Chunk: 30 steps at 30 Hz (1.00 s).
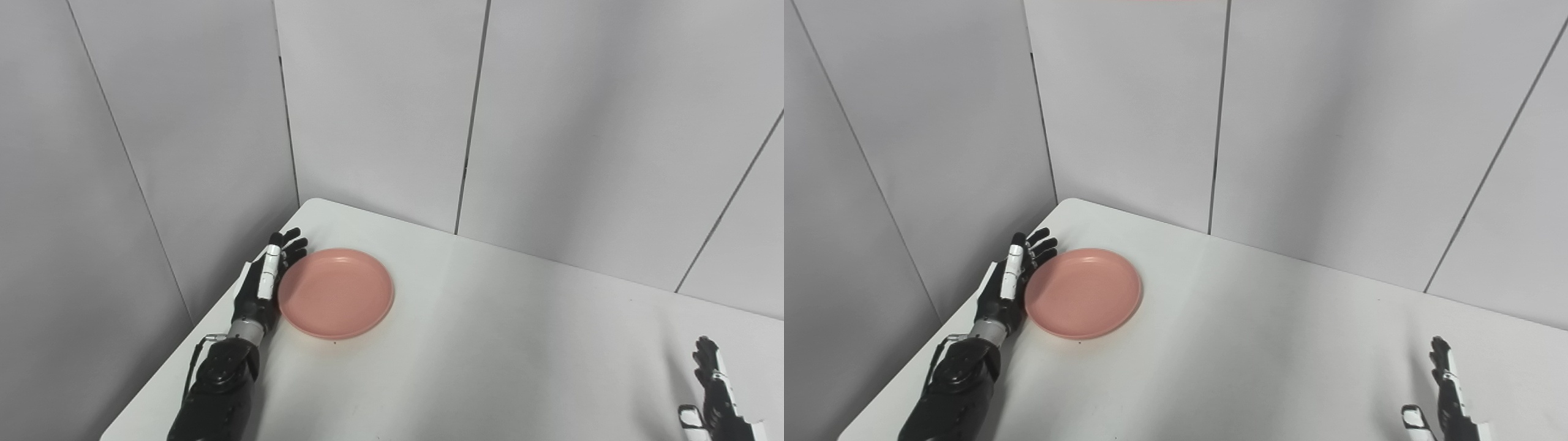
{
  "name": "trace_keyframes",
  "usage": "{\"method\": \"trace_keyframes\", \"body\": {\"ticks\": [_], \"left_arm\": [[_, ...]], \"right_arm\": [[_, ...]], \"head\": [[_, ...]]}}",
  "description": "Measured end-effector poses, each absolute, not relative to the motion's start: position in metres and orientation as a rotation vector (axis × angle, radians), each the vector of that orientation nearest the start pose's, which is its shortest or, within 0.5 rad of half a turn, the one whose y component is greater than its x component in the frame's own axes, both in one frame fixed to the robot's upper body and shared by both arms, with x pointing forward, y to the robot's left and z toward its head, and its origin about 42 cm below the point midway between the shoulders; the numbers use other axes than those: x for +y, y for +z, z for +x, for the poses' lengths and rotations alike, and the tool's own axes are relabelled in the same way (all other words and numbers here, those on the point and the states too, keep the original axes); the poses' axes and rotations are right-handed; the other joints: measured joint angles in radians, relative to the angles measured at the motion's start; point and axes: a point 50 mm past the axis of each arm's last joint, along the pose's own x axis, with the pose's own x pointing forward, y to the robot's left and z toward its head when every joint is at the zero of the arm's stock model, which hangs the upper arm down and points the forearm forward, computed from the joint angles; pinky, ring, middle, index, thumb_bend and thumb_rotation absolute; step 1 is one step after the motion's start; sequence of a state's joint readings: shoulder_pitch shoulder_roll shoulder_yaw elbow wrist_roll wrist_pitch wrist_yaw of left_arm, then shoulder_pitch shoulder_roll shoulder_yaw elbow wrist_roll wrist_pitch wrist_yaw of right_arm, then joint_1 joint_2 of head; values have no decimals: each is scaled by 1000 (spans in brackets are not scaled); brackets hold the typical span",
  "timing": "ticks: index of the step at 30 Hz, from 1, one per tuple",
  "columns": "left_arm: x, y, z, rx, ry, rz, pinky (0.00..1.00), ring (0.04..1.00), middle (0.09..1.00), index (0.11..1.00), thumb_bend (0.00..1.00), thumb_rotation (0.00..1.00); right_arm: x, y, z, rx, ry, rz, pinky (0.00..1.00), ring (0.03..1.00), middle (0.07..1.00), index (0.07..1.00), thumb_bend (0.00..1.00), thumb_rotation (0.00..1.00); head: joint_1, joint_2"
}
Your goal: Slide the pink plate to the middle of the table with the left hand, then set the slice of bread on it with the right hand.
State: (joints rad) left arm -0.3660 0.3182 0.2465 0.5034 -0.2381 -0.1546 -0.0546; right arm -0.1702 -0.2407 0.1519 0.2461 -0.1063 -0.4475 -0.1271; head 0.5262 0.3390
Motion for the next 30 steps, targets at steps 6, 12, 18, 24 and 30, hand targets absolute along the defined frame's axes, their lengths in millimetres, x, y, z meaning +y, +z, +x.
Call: {"method": "trace_keyframes", "body": {"ticks": [6, 12, 18, 24, 30], "left_arm": [[366, 126, 395, -90, 168, -18, 893, 855, 840, 821, 830, 1000], [345, 124, 399, -97, 103, -25, 889, 851, 835, 817, 850, 1000], [327, 126, 401, -86, 42, -27, 915, 875, 853, 829, 858, 1000], [310, 126, 403, -75, -15, -28, 917, 867, 851, 828, 849, 1000], [304, 126, 402, -71, -39, -17, 925, 868, 853, 826, 854, 1000]], "right_arm": [[-248, 110, 331, -374, 104, -313, 993, 990, 989, 986, 649, 1000], [-248, 110, 331, -378, 95, -321, 989, 987, 987, 983, 649, 1000], [-248, 110, 331, -382, 81, -326, 967, 979, 982, 973, 686, 1000], [-247, 110, 330, -390, 79, -353, 995, 997, 987, 988, 742, 1000], [-247, 110, 330, -391, 80, -354, 1000, 996, 987, 992, 774, 1000]], "head": [[-12, -3], [-31, -2], [-63, -3], [-100, 2], [-146, 3]]}}
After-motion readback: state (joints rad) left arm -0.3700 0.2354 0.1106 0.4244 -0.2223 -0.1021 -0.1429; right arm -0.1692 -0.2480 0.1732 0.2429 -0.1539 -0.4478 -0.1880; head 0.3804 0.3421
